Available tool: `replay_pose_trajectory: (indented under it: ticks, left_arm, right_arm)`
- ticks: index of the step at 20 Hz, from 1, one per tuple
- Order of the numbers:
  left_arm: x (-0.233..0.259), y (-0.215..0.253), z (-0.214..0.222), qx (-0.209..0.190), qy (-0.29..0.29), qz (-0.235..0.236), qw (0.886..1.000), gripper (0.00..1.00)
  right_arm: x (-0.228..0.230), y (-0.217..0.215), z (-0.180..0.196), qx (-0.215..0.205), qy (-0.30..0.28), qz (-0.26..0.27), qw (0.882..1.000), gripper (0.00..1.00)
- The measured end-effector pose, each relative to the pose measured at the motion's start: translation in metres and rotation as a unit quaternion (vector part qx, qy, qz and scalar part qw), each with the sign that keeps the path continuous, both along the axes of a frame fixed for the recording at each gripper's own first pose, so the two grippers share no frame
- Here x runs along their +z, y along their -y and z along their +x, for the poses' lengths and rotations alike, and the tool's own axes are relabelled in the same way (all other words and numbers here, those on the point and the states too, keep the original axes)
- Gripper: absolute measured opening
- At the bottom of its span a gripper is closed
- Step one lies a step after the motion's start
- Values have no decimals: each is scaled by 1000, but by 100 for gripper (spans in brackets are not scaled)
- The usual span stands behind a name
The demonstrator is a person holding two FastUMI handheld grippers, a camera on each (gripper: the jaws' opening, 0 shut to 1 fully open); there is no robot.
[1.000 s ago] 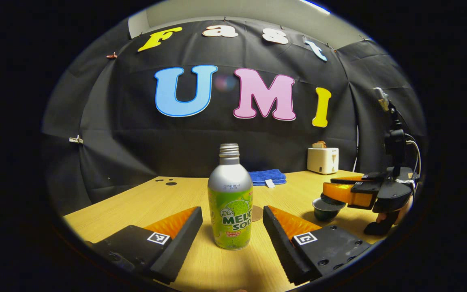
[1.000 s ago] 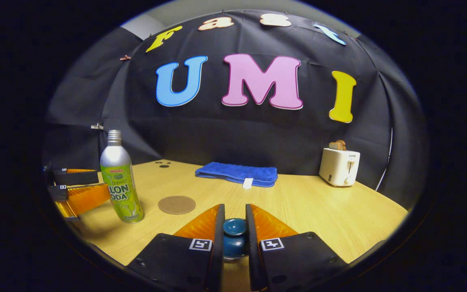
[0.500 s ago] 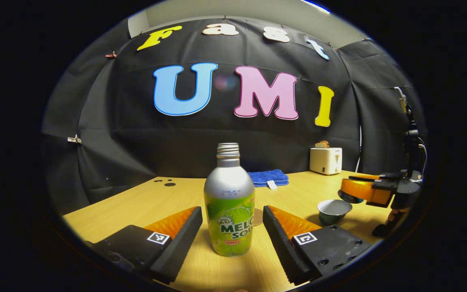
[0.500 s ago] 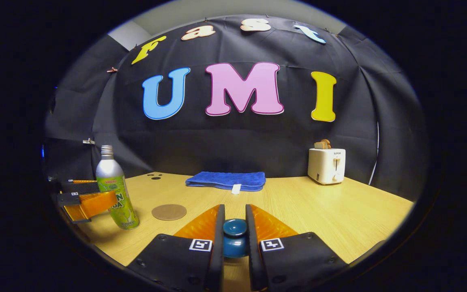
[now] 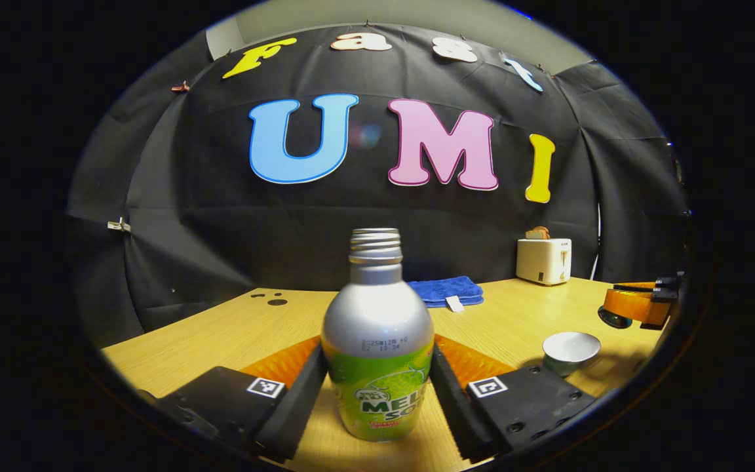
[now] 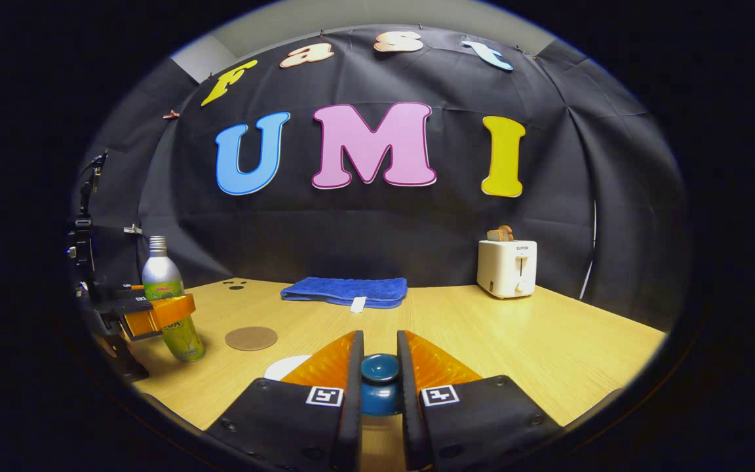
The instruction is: Open the teacup lid with one hand, grasp the water bottle and pour water into the teacup with the other hand; after pouring, place the water bottle on the coaster and then close the teacup lid.
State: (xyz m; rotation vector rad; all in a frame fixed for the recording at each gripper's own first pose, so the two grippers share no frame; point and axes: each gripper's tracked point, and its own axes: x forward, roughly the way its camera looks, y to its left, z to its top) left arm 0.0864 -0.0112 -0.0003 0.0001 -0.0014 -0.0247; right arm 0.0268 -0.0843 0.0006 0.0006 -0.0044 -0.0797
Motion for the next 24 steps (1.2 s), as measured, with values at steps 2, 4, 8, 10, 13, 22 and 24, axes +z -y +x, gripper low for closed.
replay_pose_trajectory:
  ticks: [2,4,8,10,13,22,24]
  left_arm:
    - [0,-1,0,5,-1,0,1000,83]
    - [0,0,-1,4,-2,0,1000,81]
    - [4,20,-2,-9,2,67,998,78]
    - [8,40,-5,-29,5,118,993,77]
    - [20,60,-5,-43,18,219,975,77]
    - [17,94,10,-85,20,510,855,77]
    - [12,101,13,-97,18,554,827,77]
  right_arm:
    - [1,7,-1,-2,0,0,1000,28]
    - [1,12,-1,-2,0,0,1000,28]
    - [1,25,-1,-4,0,0,1000,29]
    - [1,34,-1,-8,0,0,1000,29]
    - [2,45,-1,-7,0,1,1000,28]
    - [2,77,-2,-14,0,1,1000,29]
    - [2,77,-2,-12,0,1,1000,28]
